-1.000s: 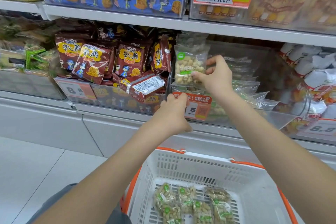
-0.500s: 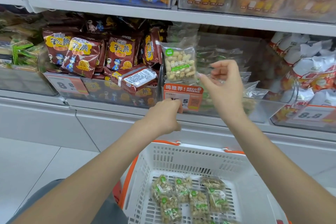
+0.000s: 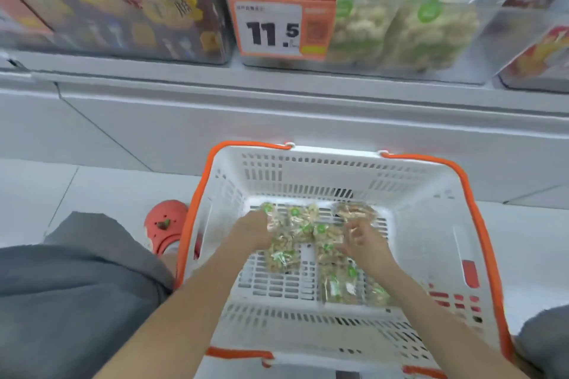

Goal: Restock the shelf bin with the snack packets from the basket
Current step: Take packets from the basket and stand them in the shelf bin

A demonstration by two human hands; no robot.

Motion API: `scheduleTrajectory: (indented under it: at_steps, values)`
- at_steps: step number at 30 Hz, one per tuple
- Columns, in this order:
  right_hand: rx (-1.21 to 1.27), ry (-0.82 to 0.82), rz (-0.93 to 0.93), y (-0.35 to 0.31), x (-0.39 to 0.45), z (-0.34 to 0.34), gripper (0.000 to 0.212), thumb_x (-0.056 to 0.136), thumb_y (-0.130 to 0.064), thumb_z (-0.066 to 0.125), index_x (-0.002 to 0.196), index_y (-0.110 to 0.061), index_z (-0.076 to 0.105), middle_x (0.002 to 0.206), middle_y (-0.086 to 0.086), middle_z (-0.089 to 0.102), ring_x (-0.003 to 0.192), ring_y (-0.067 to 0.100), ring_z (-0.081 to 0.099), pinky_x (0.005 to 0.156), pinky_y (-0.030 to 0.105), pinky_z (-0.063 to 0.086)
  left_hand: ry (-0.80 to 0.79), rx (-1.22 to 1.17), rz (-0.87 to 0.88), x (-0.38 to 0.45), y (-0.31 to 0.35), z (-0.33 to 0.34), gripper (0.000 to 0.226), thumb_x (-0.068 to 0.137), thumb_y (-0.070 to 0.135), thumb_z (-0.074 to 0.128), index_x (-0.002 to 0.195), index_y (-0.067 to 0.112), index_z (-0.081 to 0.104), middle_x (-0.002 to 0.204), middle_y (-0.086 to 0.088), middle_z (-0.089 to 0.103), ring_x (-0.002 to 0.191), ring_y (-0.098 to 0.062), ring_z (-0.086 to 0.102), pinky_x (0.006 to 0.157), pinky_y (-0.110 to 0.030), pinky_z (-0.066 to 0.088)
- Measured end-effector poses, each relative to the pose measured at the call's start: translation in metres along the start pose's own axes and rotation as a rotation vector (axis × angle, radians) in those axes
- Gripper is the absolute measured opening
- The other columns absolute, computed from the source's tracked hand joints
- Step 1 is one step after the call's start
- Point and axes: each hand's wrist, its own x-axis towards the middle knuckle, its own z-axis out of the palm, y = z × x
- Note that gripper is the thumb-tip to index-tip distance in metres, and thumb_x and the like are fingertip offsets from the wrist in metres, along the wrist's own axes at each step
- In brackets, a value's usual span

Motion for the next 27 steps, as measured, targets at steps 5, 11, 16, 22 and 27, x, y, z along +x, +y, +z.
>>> scheduleTrajectory:
  at_steps: [5, 11, 16, 22, 27]
  values:
    - [-0.05, -0.116, 0.242, 0.028, 0.032, 0.037, 0.07, 0.079, -0.023, 0.077, 0.133, -0.008, 0.036, 0.11, 0.002, 0.059, 0.078, 0.011, 0.052, 0.056, 0.018, 0.044, -0.078, -0.464, -0.267, 0.032, -0.029, 0.054, 0.05, 0.075, 0.022, 0.076, 0.117, 0.002, 0.058, 0.098, -0.009, 0.065, 0.092, -0.018, 0.06, 0.07, -0.023, 0.052]
    - [-0.024, -0.026, 0.385, 0.024, 0.054, 0.074, 0.078, 0.08, -0.028, 0.076, 0.132, -0.009, 0.02, 0.129, 0.022, 0.049, 0.105, 0.034, 0.058, 0.074, 0.039, 0.053, 0.116, -0.807, -0.541, 0.043, -0.018, 0.087, 0.072, 0.074, 0.025, 0.081, 0.13, -0.002, 0.046, 0.126, -0.012, 0.059, 0.112, -0.025, 0.059, 0.075, -0.019, 0.04]
    - [-0.163, 0.036, 0.459, 0.017, 0.051, 0.088, 0.087, 0.075, -0.044, 0.076, 0.131, -0.009, 0.019, 0.14, 0.022, 0.04, 0.136, 0.039, 0.03, 0.103, 0.05, 0.04, 0.205, -1.105, -0.681, 0.042, -0.011, 0.102, 0.081, 0.068, 0.017, 0.085, 0.132, -0.007, 0.042, 0.123, -0.015, 0.059, 0.111, -0.025, 0.059, 0.082, -0.02, 0.04]
    - [0.004, -0.225, 0.467, 0.014, 0.039, 0.061, 0.097, 0.074, -0.043, 0.077, 0.146, -0.003, 0.026, 0.132, 0.011, 0.05, 0.125, 0.027, 0.047, 0.096, 0.035, 0.047, 0.028, -1.085, -0.531, 0.02, -0.008, 0.09, 0.069, 0.064, 0.026, 0.088, 0.119, -0.005, 0.06, 0.103, -0.019, 0.07, 0.104, -0.033, 0.065, 0.088, -0.042, 0.052]
    - [0.322, -0.209, 0.321, 0.001, 0.003, 0.018, 0.109, 0.071, -0.03, 0.082, 0.152, -0.011, 0.011, 0.142, 0.018, 0.046, 0.119, 0.032, 0.056, 0.095, 0.041, 0.049, -0.04, -1.176, -0.31, -0.013, 0.008, 0.055, 0.026, 0.08, 0.012, 0.075, 0.096, 0.006, 0.055, 0.079, -0.004, 0.056, 0.067, -0.013, 0.052, 0.061, -0.024, 0.045]
